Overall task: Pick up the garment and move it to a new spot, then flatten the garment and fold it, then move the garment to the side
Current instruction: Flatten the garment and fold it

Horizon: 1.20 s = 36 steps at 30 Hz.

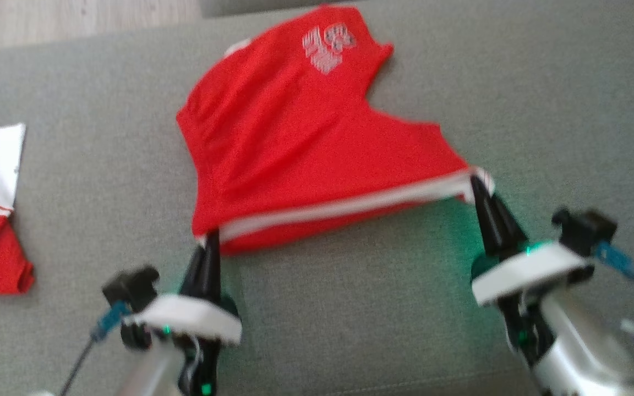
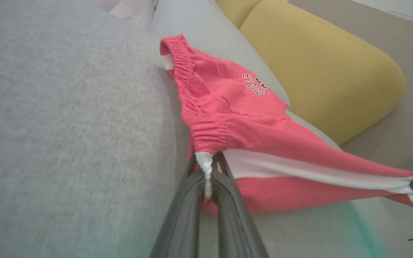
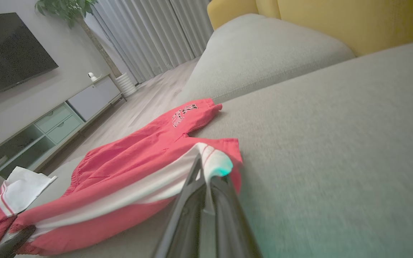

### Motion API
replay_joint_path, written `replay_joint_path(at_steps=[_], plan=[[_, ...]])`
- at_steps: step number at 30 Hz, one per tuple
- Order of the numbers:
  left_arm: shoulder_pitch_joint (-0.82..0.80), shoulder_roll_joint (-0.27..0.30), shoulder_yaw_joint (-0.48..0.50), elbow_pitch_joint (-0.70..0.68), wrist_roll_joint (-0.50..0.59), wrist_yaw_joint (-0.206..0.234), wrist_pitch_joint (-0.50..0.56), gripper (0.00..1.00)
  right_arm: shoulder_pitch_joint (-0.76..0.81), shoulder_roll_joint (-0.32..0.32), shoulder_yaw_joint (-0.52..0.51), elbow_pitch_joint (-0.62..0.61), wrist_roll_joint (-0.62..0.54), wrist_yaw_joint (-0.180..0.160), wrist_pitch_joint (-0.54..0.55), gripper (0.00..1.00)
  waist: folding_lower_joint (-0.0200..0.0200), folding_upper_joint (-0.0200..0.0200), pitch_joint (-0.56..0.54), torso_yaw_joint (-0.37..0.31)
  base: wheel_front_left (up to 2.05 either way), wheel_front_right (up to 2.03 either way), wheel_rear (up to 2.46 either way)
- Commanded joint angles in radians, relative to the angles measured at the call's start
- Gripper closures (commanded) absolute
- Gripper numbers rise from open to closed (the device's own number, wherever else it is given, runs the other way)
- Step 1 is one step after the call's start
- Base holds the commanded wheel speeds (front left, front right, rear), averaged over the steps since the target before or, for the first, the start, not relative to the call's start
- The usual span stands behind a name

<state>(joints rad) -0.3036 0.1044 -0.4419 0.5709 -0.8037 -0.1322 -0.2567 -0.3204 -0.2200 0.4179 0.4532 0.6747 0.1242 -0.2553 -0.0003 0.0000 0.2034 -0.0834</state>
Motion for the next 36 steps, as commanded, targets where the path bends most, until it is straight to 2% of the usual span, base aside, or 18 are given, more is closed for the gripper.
replay_joint_path(at_steps=[1, 13, 20, 24, 28, 31, 36], plan=[[0.02, 0.006, 0.027, -0.027, 0.015, 0.002, -0.005, 1.0, 0.018, -0.008, 0.005, -0.045, 0.015, 0.007, -0.006, 1.0, 0.0003, 0.0, -0.038, -0.005, 0.0, 0.0, 0.0], [0.25, 0.002, -0.006, -0.098, 0.005, 0.002, -0.005, 1.0, 0.267, -0.051, -0.019, -0.114, 0.077, 0.007, -0.006, 1.0, 0.0003, 0.0, -0.197, 0.004, 0.0, 0.0, 0.0], [0.282, 0.01, -0.062, -0.187, -0.007, 0.002, -0.005, 1.0, 0.355, -0.065, -0.076, -0.221, 0.089, 0.007, -0.006, 1.0, 0.0003, 0.0, -0.228, 0.03, 0.0, 0.0, 0.0], [0.242, 0.01, -0.061, -0.222, -0.002, 0.002, -0.005, 1.0, 0.283, -0.055, -0.067, -0.238, 0.087, 0.007, -0.006, 1.0, 0.0003, 0.0, -0.208, 0.048, 0.0, 0.0, 0.0], [0.17, 0.009, -0.052, -0.237, -0.006, 0.002, -0.005, 1.0, 0.125, -0.043, -0.05, -0.179, 0.087, 0.007, -0.006, 1.0, 0.0003, 0.0, -0.158, 0.077, 0.0, 0.0, 0.0], [0.091, -0.002, -0.041, -0.231, -0.013, 0.002, -0.005, 1.0, -0.022, -0.033, -0.031, -0.104, 0.072, 0.007, -0.006, 1.0, 0.0003, 0.0, -0.098, 0.114, 0.0, 0.0, 0.0], [-0.036, -0.023, -0.044, -0.198, -0.008, 0.002, -0.005, 1.0, -0.233, -0.006, 0.003, 0.103, 0.067, 0.007, 0.003, 1.0, 0.0003, 0.0, -0.02, 0.181, 0.0, 0.0, 0.0]])
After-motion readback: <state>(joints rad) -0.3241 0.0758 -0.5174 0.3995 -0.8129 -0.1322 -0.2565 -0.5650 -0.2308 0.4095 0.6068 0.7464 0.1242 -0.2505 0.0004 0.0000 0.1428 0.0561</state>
